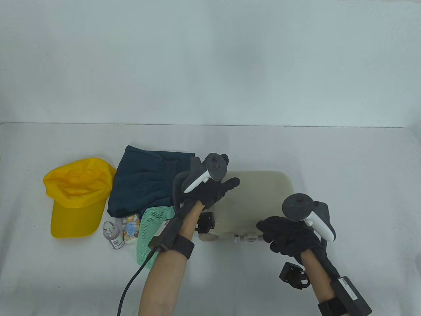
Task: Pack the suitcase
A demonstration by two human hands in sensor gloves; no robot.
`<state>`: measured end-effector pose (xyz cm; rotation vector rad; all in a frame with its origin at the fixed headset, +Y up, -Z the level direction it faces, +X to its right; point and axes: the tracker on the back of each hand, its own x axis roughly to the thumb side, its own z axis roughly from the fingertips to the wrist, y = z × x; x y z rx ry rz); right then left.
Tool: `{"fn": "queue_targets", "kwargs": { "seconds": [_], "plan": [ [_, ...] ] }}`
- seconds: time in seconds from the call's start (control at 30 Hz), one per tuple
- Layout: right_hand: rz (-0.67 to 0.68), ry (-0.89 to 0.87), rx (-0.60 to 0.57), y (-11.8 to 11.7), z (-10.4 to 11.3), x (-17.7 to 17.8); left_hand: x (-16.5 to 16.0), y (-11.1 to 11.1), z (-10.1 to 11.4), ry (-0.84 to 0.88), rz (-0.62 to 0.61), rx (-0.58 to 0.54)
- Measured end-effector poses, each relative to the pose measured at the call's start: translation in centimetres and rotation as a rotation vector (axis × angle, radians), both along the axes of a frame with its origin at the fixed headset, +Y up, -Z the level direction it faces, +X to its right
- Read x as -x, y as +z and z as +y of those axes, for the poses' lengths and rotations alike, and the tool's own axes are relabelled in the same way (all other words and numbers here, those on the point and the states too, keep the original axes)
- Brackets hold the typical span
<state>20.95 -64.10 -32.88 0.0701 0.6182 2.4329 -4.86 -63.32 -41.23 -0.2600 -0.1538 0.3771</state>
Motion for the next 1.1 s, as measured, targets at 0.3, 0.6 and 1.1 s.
{"fn": "queue_targets", "kwargs": {
  "seconds": [0.3,0.6,1.1],
  "plan": [
    [-0.283,-0.026,-0.19,-1.1,0.8,-5.5,2.7,7.3,-2.7,0.098,0.108,0.03],
    [-0.291,-0.02,-0.046,-1.6,-4.2,-6.2,4.1,8.2,-5.4,0.255,0.176,0.17],
    [-0.242,-0.024,-0.084,-1.5,-2.6,-5.7,4.0,7.9,-4.7,0.497,0.138,0.253]
  ]
}}
